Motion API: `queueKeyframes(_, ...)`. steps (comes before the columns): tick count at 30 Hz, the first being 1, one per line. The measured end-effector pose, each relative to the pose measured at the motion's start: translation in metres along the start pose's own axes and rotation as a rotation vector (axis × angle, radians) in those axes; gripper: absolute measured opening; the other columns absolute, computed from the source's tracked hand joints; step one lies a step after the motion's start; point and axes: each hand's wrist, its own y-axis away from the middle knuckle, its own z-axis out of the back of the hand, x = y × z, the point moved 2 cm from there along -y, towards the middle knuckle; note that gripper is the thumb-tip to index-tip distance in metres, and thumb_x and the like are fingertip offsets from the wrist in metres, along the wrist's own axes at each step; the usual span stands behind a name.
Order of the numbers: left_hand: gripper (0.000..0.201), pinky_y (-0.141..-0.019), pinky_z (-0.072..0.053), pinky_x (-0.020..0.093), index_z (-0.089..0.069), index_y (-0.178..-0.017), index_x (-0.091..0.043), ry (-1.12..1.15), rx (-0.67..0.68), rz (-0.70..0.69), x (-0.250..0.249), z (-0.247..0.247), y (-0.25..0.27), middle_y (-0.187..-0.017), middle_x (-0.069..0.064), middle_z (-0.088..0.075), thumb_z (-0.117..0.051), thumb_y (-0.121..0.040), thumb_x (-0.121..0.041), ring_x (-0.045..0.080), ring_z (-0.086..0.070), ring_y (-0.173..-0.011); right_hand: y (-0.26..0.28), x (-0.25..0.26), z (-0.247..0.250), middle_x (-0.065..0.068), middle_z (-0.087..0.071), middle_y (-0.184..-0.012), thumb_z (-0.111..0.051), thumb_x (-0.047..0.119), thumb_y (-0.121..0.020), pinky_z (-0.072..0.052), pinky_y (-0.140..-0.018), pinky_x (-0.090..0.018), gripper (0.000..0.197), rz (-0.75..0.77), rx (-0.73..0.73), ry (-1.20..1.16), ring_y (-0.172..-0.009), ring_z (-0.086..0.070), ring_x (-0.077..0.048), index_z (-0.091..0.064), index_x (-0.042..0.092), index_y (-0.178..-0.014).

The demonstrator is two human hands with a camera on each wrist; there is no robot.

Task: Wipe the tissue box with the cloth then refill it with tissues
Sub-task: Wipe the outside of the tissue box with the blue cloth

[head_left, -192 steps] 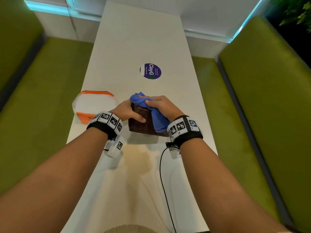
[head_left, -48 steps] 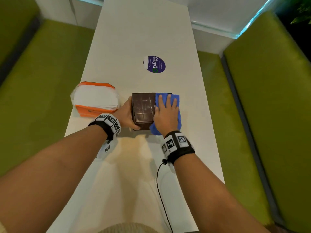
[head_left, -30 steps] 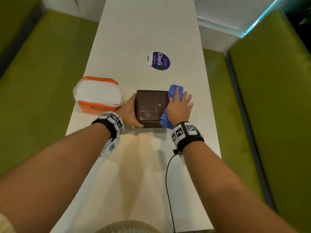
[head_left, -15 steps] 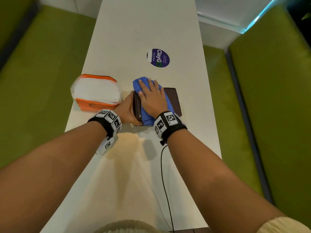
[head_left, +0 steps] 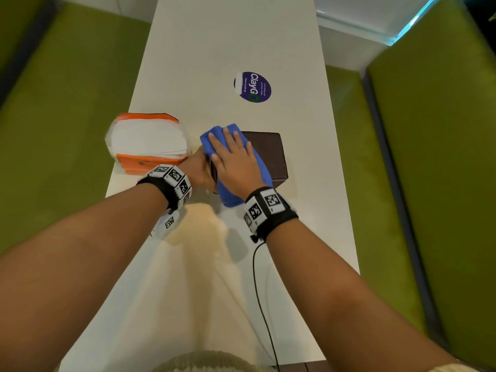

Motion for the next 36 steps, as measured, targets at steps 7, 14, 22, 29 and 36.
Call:
queueKeyframes(7,0.068,-0.109,-0.035,0.034,-0.039,-0.137,0.001,0.231,0.095,0.031,-0.003,-0.003,-0.005,-0.130,0.011,-0.058,-0.071,-0.082,-0.024,0.032,-0.045,-0.131,-0.033,0.012,0.004,-0.002,-0.006,-0.162,-0.025,0.036,-0.102,-0.003,-0.121,-0.046,0.051,-0.077,-0.044,0.074,-0.150,0.000,-0.025,-0.015,0.028,-0.151)
queueKeyframes(14,0.127,-0.100,-0.036,0.010,-0.020,-0.143,0.000,0.112,0.048,-0.155,-0.004,0.005,-0.009,-0.140,0.009,-0.038,-0.087,-0.041,-0.034,0.012,-0.038,-0.125,-0.031,-0.027,0.015,-0.004,-0.016,-0.161,-0.027,0.037,-0.102,-0.008,-0.120,-0.046,0.051,-0.036,-0.086,0.047,-0.149,-0.009,-0.025,-0.018,0.028,-0.151)
queueKeyframes(22,0.134,-0.096,-0.029,0.000,-0.013,-0.147,-0.008,0.142,0.077,-0.195,0.004,0.004,-0.016,-0.137,-0.006,-0.031,-0.077,-0.035,-0.044,0.007,-0.034,-0.128,-0.021,-0.084,0.028,-0.006,-0.014,-0.161,-0.025,0.033,-0.102,-0.007,-0.119,-0.053,0.051,-0.425,-0.180,-0.071,-0.149,-0.004,-0.031,-0.014,0.027,-0.152)
queueKeyframes(29,0.133,-0.101,-0.036,0.020,-0.013,-0.146,-0.009,0.105,0.059,-0.179,0.004,0.004,-0.016,-0.134,-0.001,-0.035,-0.079,-0.036,-0.044,0.010,-0.039,-0.123,-0.019,-0.034,0.012,-0.013,0.000,-0.161,-0.023,0.031,-0.103,-0.003,-0.121,-0.044,0.054,-0.400,-0.182,0.004,-0.150,-0.001,-0.029,-0.005,0.019,-0.153)
queueKeyframes(36,0.129,-0.102,-0.029,0.018,-0.014,-0.146,-0.001,0.000,0.061,-0.136,0.006,0.004,-0.019,-0.146,0.011,-0.034,-0.086,-0.043,-0.031,0.021,-0.036,-0.135,-0.014,-0.005,0.003,-0.005,-0.008,-0.162,-0.028,0.030,-0.103,-0.003,-0.121,-0.042,0.050,0.089,-0.044,0.016,-0.150,-0.004,-0.023,-0.017,0.025,-0.151)
